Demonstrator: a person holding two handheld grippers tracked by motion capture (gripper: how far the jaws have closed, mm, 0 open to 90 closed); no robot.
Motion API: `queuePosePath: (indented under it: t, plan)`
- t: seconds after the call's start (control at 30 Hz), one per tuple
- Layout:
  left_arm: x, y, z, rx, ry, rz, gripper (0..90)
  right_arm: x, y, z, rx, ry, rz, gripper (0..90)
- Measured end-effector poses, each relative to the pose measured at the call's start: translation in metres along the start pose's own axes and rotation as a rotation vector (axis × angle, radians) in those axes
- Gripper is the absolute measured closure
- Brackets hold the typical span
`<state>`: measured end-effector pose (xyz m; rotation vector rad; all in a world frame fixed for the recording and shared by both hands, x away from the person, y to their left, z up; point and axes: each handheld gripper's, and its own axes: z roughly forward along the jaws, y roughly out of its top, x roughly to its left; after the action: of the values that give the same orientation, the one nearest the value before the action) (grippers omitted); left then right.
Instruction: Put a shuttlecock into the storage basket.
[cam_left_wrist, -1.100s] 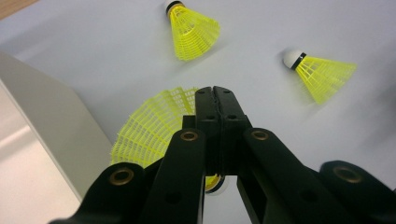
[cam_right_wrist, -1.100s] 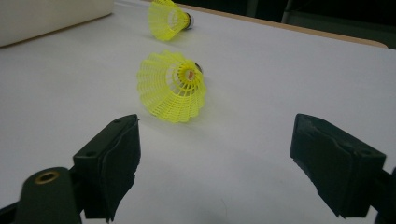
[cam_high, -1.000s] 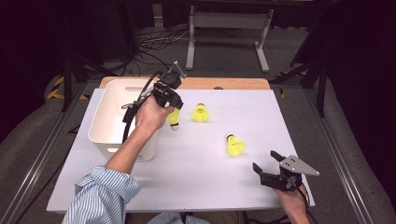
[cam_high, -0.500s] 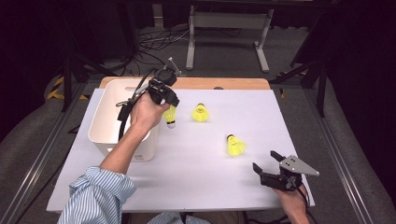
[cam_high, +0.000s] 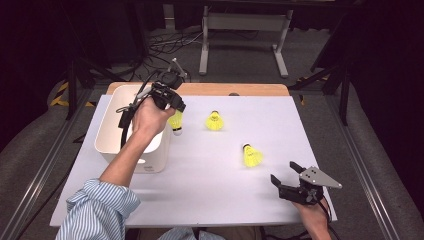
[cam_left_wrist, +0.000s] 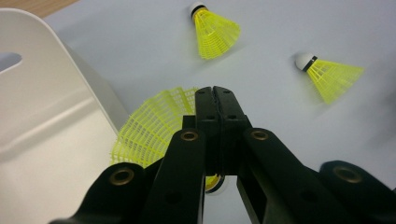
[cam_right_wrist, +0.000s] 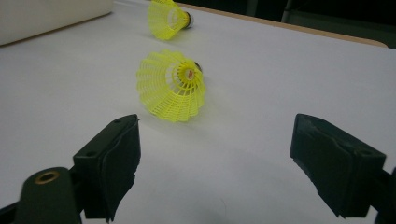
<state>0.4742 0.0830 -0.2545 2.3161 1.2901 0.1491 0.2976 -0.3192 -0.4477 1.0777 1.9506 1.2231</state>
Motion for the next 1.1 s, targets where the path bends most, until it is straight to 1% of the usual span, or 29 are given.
queuePosePath:
  t: [0.1, 0.17, 0.3, 0.33, 0.37, 0.5, 0.57, 0.6, 0.63, 0.67, 0.77, 0.8, 0.87, 0.9, 1.03, 1.07, 1.1]
  plan:
    - [0.002, -0.001, -0.002, -0.002, 0.005, -0.003, 90.0, 0.0, 0.0, 0.0, 0.0, 0.0, -0.001, 16.7]
    - [0.004, -0.001, -0.004, -0.001, 0.017, -0.008, 90.0, 0.0, 0.0, 0.0, 0.0, 0.0, -0.001, 16.7]
    - [0.007, -0.002, -0.008, -0.005, 0.02, -0.018, 90.0, 0.0, 0.0, 0.0, 0.001, 0.0, 0.0, 16.7]
    - [0.009, -0.002, -0.009, -0.004, 0.026, -0.012, 90.0, 0.0, 0.0, 0.0, 0.001, 0.001, -0.001, 16.7]
    - [0.009, -0.003, -0.01, -0.007, 0.023, -0.02, 90.0, 0.0, 0.0, 0.0, 0.001, 0.0, -0.002, 16.7]
    - [0.013, -0.005, -0.014, -0.014, 0.031, -0.025, 90.0, 0.0, 0.0, 0.0, 0.001, -0.001, -0.001, 16.6]
    - [0.015, -0.006, -0.017, -0.017, 0.031, -0.036, 90.0, 0.0, 0.0, 0.0, 0.001, -0.001, -0.002, 16.7]
    - [0.016, -0.006, -0.018, -0.018, 0.037, -0.03, 90.0, 0.0, 0.0, 0.0, 0.002, -0.001, -0.002, 16.7]
    - [0.017, -0.006, -0.019, -0.02, 0.032, -0.036, 90.0, 0.0, 0.0, 0.0, 0.002, -0.001, -0.002, 16.7]
    - [0.018, -0.007, -0.02, -0.019, 0.034, -0.034, 90.0, 0.0, 0.0, 0.0, 0.002, -0.001, -0.003, 16.7]
    - [0.02, -0.008, -0.022, -0.022, 0.038, -0.042, 90.0, 0.0, 0.0, 0.0, 0.002, -0.001, -0.002, 16.7]
    - [0.021, -0.009, -0.023, -0.026, 0.038, -0.051, 90.0, 0.0, 0.0, 0.0, 0.001, -0.001, -0.002, 16.7]
    - [0.022, -0.01, -0.024, -0.028, 0.04, -0.054, 90.0, 0.0, 0.0, 0.0, 0.001, -0.001, -0.002, 16.7]
    - [0.023, -0.01, -0.025, -0.029, 0.045, -0.048, 90.0, 0.0, 0.0, 0.0, 0.002, -0.001, -0.002, 16.7]
    - [0.026, -0.012, -0.028, -0.036, 0.047, -0.067, 90.0, 0.0, 0.0, 0.0, 0.001, -0.001, -0.002, 16.7]
    - [0.027, -0.012, -0.029, -0.038, 0.049, -0.064, 90.0, 0.0, 0.0, 0.0, 0.002, -0.001, -0.002, 16.7]
    - [0.028, -0.013, -0.03, -0.04, 0.05, -0.073, 90.0, 0.0, 0.0, 0.0, 0.002, -0.001, -0.002, 16.6]
